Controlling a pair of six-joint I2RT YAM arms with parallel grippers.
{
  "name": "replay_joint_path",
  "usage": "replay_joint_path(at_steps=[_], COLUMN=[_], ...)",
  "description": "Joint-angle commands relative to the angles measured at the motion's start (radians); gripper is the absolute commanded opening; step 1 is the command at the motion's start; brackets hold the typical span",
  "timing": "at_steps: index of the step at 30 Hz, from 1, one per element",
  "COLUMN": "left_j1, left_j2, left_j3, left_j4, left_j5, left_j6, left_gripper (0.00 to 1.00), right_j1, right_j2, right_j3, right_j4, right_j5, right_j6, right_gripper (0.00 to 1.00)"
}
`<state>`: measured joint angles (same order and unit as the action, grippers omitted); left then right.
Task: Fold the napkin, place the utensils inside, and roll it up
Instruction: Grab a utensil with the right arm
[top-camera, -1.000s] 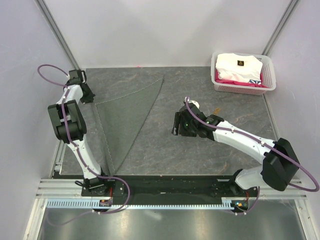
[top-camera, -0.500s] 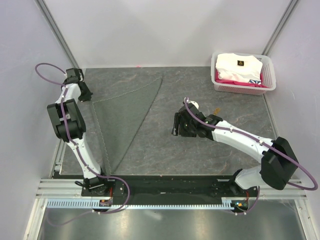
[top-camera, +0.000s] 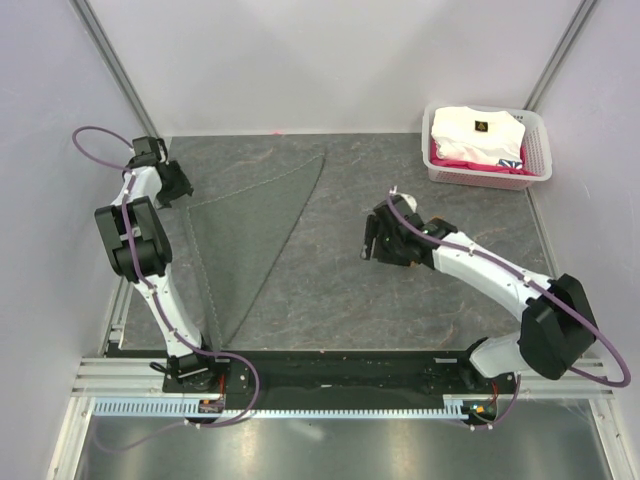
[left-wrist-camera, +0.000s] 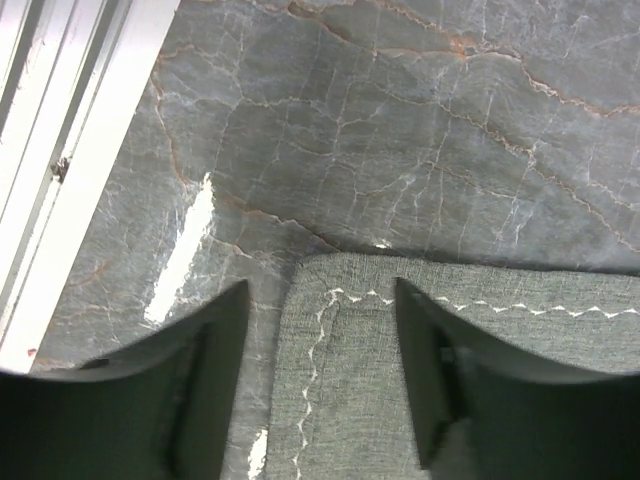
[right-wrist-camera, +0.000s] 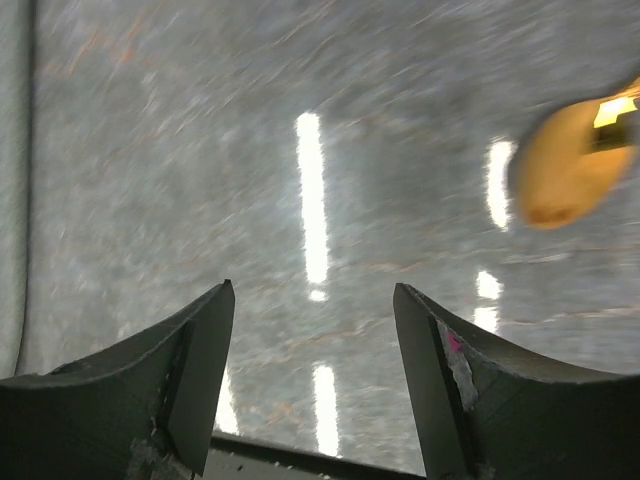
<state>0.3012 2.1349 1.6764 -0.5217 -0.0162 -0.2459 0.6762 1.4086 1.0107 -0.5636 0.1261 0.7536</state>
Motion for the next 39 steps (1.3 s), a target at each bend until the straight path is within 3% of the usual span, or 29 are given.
replay_joint_path(at_steps=[1,4,12,25,31,39], left_j1=[-0.004,-0.014,-0.125,-0.182,-0.186,-0.188], left_j2=[-0.104,-0.186,-0.479,-1.050,-1.181,-1.241], left_j3=[0.023,-0.023,-0.326,-0.860,-0.931,-0.919], left_j4=[-0.009,-0.017,-0.021,-0.015,-0.067,-0.103], left_j5=[0.012,0.009,0.077,0.235,0.286,0.288], left_j6=[-0.024,-0.049,-0.087,-0.151,-0.167,-0.165], left_gripper=[0.82,0.91,0.92,0.88,0.86,0.86], right_j1=[-0.134,-0.228,-0.391,-0.428,-0.446,-0.452], right_j2=[0.000,0.033,0.185,0.358,0.391,0.455], right_j3=[0.077,0.101,0.181,0.198,0.166,0.169], right_j4=[-0.068,-0.081,-0.071,-0.029,-0.002,0.024], right_j5=[0.050,0.044,0.017,0.050,0.083,0.078], right_j6=[-0.059,-0.085,-0.141,-0.137,-0.132,-0.134], right_gripper=[0.74,0.74,0.72,0.64,0.59,0.50])
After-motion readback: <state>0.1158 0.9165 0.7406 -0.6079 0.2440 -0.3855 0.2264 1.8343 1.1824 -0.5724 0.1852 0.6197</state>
